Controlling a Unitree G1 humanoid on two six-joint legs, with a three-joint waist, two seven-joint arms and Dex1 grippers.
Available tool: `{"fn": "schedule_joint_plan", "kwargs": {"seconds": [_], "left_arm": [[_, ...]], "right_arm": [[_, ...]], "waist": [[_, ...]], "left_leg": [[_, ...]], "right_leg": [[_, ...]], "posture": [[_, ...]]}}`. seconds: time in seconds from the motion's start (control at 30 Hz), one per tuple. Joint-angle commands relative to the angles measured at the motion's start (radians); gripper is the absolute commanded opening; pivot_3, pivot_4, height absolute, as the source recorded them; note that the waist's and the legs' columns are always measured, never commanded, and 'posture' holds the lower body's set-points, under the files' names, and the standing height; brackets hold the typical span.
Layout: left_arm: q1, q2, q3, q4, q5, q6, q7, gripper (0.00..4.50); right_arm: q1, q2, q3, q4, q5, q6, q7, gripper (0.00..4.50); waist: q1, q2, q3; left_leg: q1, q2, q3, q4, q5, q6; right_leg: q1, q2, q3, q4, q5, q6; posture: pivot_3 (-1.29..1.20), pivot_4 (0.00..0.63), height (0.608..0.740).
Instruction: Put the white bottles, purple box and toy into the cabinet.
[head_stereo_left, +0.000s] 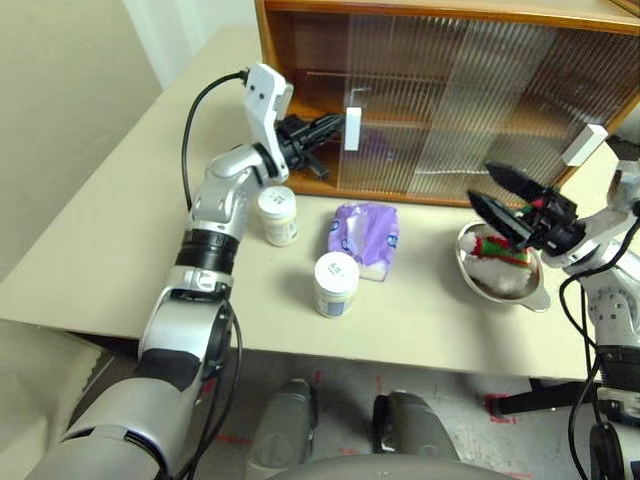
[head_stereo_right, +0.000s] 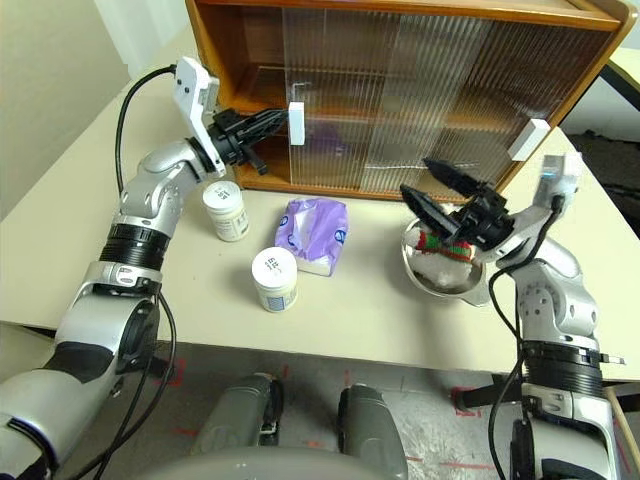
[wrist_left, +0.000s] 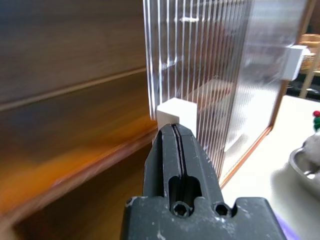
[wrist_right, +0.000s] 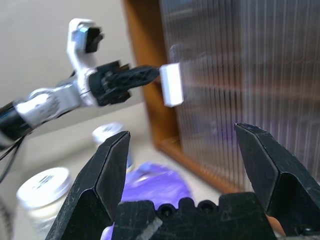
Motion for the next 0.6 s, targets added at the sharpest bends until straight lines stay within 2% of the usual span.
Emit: {"fn": "schedule_joint_plan", "kwargs": {"seconds": [0.03,0.33,0.6], "left_arm": [[-0.035,-0.017,-0.023,0.067,0.027,-0.023,-0.019,0.05],[-0.089,-0.042,-0.023,0.187,0.038,-0.101,-0.070,0.05],[-0.139,-0.079,-0.018,0.271,0.047,-0.139,-0.094,0.05]], "right_arm": [[0.017,-0.024,-0.056,-0.010,0.032,0.007,-0.015,4.50],[0.079,-0.043,-0.092,-0.075,0.051,0.030,-0.056,4.50],[0.092,-0.049,-0.080,-0.122,0.071,0.065,-0.061,4.50]], "waist": [[-0.003,0.000,0.000],[-0.045,0.000,0.000],[-0.061,0.000,0.000]], "left_leg": [[0.000,0.000,0.000,0.000,0.000,0.001],[0.000,0.000,0.001,0.000,0.001,0.002],[0.000,0.000,0.002,0.001,0.001,0.002]], "right_leg": [[0.000,0.000,0.000,0.000,0.000,0.000],[0.000,0.000,0.001,0.000,0.000,0.000],[0.000,0.001,0.001,0.000,-0.002,0.003]], "posture": [[0.03,0.040,0.740],[-0.03,0.037,0.740],[-0.04,0.053,0.740]]}}
